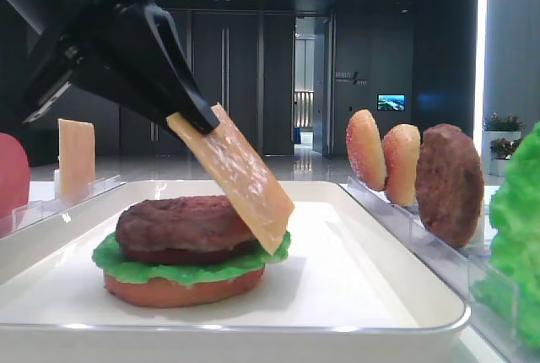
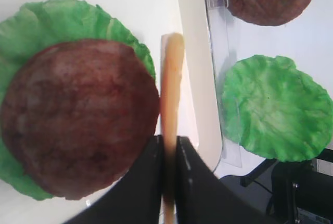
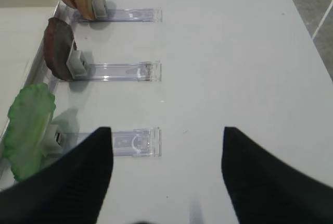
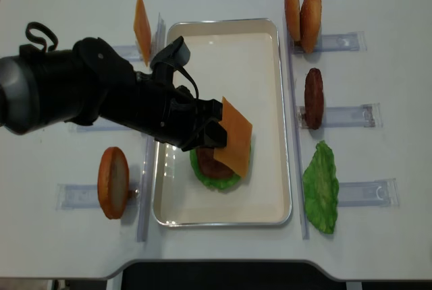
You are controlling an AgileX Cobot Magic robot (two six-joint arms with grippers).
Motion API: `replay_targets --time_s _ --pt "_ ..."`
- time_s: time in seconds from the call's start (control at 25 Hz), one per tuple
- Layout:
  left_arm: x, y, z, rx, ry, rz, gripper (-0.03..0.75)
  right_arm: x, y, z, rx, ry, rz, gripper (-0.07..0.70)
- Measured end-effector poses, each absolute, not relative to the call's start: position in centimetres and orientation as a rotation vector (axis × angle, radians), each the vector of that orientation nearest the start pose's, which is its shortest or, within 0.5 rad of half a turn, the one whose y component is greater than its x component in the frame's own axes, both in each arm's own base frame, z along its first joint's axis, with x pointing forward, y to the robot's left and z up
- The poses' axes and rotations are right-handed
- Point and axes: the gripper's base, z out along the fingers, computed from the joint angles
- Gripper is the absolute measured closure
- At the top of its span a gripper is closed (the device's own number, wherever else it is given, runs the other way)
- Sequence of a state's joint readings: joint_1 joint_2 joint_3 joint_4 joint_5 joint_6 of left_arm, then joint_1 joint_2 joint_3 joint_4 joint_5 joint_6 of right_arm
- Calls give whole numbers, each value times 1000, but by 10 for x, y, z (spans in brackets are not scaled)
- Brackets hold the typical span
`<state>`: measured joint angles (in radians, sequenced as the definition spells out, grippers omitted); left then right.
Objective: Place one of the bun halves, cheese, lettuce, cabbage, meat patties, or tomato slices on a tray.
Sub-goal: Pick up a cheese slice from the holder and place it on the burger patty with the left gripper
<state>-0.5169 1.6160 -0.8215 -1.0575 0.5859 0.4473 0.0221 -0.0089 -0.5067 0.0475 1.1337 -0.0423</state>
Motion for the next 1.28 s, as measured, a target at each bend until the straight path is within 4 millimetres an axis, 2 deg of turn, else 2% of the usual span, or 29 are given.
replay_targets --time_s 0.6,0.92,1.28 --pt "238 -183 187 186 2754 -943 684 -10 4 273 -72 2100 45 197" --pt "239 -182 187 171 2756 -928 603 -10 4 273 -72 2100 45 197" --pt "239 -181 186 172 2768 -903 589 -10 4 273 -72 2100 45 197"
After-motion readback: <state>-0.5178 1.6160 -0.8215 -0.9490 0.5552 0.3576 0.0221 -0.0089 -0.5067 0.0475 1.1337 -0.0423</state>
